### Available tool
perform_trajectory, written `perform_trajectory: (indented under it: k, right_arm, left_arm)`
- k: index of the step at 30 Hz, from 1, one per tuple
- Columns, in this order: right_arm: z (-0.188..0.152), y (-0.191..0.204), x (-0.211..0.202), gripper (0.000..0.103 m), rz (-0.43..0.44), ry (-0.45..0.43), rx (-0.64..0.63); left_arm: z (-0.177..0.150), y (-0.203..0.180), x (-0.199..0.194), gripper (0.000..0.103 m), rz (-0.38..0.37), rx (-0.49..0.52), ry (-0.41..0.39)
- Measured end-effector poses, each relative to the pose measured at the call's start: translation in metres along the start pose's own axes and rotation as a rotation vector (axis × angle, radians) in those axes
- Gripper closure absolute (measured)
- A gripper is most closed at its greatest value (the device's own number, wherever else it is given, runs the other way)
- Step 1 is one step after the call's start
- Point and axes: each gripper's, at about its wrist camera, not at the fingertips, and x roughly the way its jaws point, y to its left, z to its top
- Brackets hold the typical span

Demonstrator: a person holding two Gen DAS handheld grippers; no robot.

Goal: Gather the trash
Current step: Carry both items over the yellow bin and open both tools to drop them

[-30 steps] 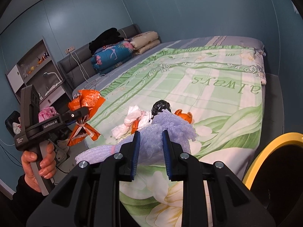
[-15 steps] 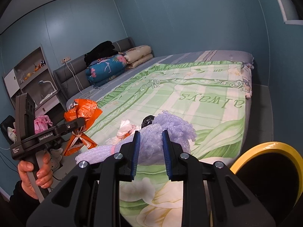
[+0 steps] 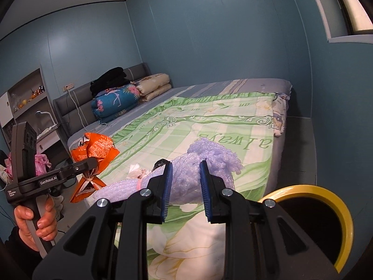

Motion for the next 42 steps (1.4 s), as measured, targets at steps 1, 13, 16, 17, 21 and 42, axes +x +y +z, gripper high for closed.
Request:
perform_trajectory:
  k: [1,13,16,17,21,42]
  right_arm:
    - [-0.001,-0.001,-0.003,0.081,-0.012,-0.003,0.004]
    - [-0.008,-0.056,-0.029,0.08,-0.199,0.008,0.097]
    - [-0.009,-0.068,-0.034,0.08,-0.252,0.006,0.114]
    - [-0.009,-0.072,-0.035,0.08,-0.262,0.006,0.118]
    - [-0.01,-0.084,-0.04,0.08,-0.332,0.018,0.109]
    - [-0.025,-0.141,-0.042,0.074,-0.402,0.122,0.16]
  left_arm:
    - [0.0,-0.004,0.003,0.066,-0.011,0.003,0.007]
    - [-0.006,-0.056,0.044,0.066,-0.107,0.076,0.081]
    - [-0.01,-0.07,0.056,0.066,-0.127,0.088,0.111]
    - [-0.011,-0.076,0.06,0.066,-0.134,0.093,0.122]
    - [-0.016,-0.097,0.071,0.066,-0.157,0.119,0.155]
    - [-0.027,-0.188,0.133,0.066,-0.267,0.163,0.302]
